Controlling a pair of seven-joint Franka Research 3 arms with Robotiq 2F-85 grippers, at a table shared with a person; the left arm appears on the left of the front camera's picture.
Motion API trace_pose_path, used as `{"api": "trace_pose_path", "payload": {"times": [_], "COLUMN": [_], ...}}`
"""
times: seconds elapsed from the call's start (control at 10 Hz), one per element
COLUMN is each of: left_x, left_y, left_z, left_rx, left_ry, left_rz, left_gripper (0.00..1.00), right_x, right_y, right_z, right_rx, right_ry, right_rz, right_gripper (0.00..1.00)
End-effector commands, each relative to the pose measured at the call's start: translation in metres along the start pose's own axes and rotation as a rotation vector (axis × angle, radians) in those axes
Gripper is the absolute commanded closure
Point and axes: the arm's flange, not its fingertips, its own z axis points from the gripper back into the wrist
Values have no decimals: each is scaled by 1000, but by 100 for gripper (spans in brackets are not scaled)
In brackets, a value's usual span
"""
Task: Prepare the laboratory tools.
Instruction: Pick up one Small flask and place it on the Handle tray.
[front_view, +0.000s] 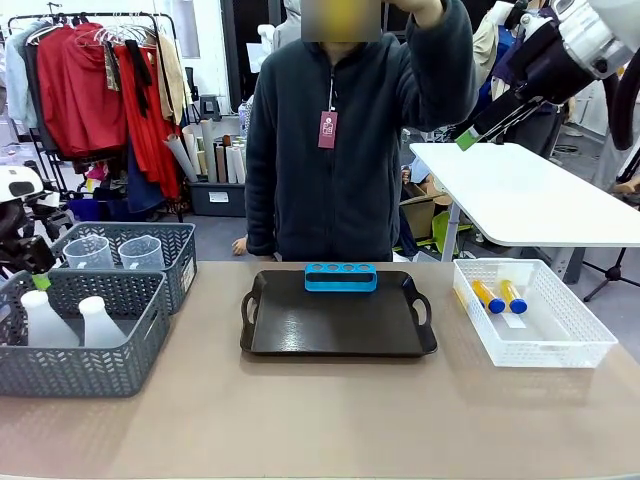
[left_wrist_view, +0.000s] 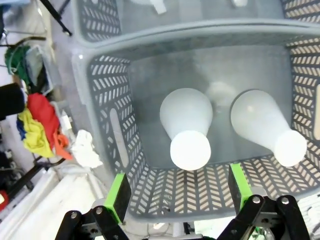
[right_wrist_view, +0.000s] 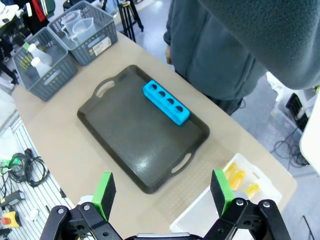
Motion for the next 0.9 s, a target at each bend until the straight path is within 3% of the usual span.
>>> {"api": "trace_pose_path", "payload": {"times": [0.0, 0.8], "left_x": [-1, 2], "left_y": [2, -6], "left_z": [-9, -40], "left_rx": [18, -30], "left_ry": [10, 16], "left_rz": [27, 64], "left_gripper": [0, 0], "right_x": [0, 0], "right_y": [0, 0], "right_z": [1, 1], "right_rx": [5, 5], "right_ry": [-4, -4], "right_rz": [0, 0], "right_gripper": [0, 0]}}
